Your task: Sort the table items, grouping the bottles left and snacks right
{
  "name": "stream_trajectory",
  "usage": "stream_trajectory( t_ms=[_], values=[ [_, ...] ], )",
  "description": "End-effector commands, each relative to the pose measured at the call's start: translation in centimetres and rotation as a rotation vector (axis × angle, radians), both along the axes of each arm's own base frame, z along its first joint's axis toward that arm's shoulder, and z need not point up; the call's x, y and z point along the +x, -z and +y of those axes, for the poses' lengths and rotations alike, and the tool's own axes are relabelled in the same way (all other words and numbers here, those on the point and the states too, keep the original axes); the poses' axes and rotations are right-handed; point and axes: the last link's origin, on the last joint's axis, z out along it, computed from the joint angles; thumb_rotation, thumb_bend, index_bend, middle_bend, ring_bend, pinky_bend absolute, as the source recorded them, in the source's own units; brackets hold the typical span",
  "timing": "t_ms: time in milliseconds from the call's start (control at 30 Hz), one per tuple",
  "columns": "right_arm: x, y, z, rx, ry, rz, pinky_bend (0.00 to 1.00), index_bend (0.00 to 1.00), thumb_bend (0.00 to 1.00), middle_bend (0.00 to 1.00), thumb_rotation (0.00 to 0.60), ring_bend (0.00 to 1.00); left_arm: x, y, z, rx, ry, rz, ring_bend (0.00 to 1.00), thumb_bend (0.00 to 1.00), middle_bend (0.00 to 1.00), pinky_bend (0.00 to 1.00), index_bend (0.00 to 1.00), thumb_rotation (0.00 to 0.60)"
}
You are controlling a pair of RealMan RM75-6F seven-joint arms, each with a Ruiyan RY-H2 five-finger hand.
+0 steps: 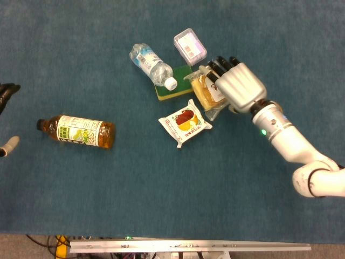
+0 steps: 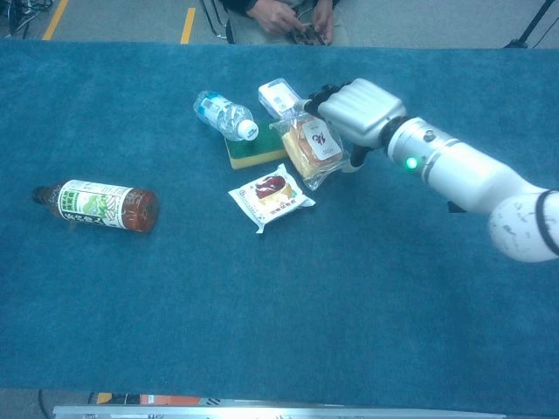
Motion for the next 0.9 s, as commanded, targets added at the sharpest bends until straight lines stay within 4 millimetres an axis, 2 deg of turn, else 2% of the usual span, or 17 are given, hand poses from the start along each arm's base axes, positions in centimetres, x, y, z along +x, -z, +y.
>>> stream_trajectory(
  t_ms=[33,133,167,233,267,367,467,567,667,900],
  values=[
    [0.1,0.9,0.0,-0.001,-0.018,0.03,0.22,0.0,0.0,0.15,0.6,0.11,0.0,0.0,0.0,0.001,0.001,-0.002,0.07,0.26,0.11,0.22,0.07,0.6],
    [0.1,1.8,0.0,-0.002,-0.027,0.048,0.22,0.01,0.0,0.16,0.6,0.11,0.0,0.0,0.0,-0.002,0.0,-0.009,0.07,0.26,0.11,0.22,0.07,0.6],
    [0.2,2.0,0.1,-0.005,-0.035,0.055,0.23,0.04,0.0,0.17,0.6,0.11,0.1,0.0,0.0,-0.008,0.0,-0.013,0.07,0.26,0.11,0.22,0.07,0.6],
    [0.3,2.3,0.1,-0.024,-0.057,0.061,0.29,0.16,0.02,0.22,0.6,0.13,0.1,0.0,0.0,-0.01,0.002,-0.016,0.07,0.26,0.11,0.22,0.07,0.6],
    [0.3,2.4,0.0,-0.039,-0.068,0.063,0.35,0.26,0.04,0.27,0.6,0.17,0.0,0.0,-0.1,-0.01,0.002,-0.016,0.07,0.26,0.11,0.22,0.07,0.6],
    [0.2,2.7,-0.2,-0.065,-0.075,0.051,0.5,0.46,0.08,0.35,0.6,0.29,0.0,0.1,-0.1,-0.015,0.005,-0.022,0.07,0.26,0.11,0.22,0.07,0.6],
    [0.0,2.7,-0.4,-0.083,-0.07,0.029,0.59,0.56,0.08,0.41,0.6,0.38,0.0,0.0,-0.2,-0.016,0.009,-0.024,0.07,0.26,0.11,0.21,0.07,0.6],
    [0.1,2.2,-0.4,-0.08,-0.064,-0.011,0.63,0.59,0.08,0.44,0.6,0.43,-0.1,0.0,-0.3,-0.013,0.007,-0.026,0.07,0.26,0.11,0.21,0.07,0.6],
    [0.5,0.9,0.2,-0.061,-0.064,-0.072,0.64,0.59,0.08,0.44,0.6,0.44,-0.3,-0.1,-0.3,-0.011,0.002,-0.027,0.07,0.26,0.11,0.21,0.07,0.6],
    [1.5,-3.2,3.1,0.07,-0.046,-0.21,0.64,0.59,0.08,0.44,0.6,0.44,-0.6,-0.1,-0.3,-0.01,-0.007,-0.028,0.07,0.26,0.11,0.21,0.07,0.6]
  ],
)
